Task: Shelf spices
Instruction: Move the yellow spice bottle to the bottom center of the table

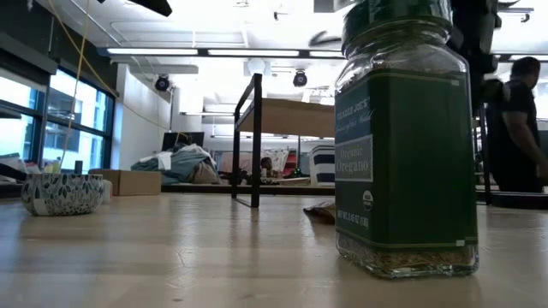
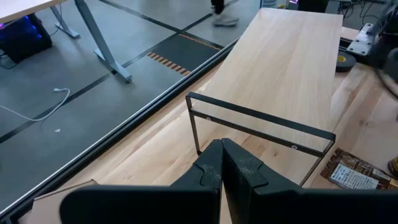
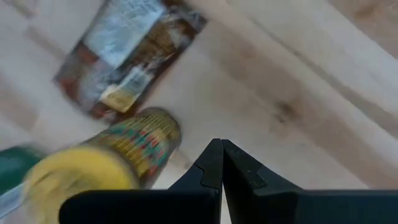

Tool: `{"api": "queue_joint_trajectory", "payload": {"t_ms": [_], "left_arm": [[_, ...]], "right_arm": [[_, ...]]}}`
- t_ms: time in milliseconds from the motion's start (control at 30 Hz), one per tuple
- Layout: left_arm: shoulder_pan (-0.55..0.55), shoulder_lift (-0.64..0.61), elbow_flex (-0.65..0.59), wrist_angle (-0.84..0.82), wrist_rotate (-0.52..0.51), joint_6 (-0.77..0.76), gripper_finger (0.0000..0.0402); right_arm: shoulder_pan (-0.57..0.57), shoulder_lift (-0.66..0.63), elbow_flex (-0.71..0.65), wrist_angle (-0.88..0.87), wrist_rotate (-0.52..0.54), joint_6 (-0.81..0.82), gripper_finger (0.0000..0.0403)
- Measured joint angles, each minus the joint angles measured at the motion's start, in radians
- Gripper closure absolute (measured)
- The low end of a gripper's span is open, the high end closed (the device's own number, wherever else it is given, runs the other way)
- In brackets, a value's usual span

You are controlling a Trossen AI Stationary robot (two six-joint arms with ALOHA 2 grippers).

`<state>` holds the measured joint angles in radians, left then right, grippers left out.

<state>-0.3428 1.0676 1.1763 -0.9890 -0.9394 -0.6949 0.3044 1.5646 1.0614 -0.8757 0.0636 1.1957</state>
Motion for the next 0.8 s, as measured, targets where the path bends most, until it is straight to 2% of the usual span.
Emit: {"api": "queue_joint_trajectory", "payload": {"t_ms": [200,400,800], "left_arm": [[0.000,0.000,0.000,0.000,0.000,0.000,0.0401],[0.000,0.000,0.000,0.000,-0.001,0.000,0.0401],[0.000,0.000,0.000,0.000,-0.013,-0.001,0.0402]], "right_arm": [[-0.007,0.000,-0.093,0.245,-0.083,0.009,0.0403],[0.054,0.000,-0.094,0.358,-0.099,0.085,0.0403],[0.090,-0.017,-0.094,0.319,-0.060,0.133,0.0403]]}}
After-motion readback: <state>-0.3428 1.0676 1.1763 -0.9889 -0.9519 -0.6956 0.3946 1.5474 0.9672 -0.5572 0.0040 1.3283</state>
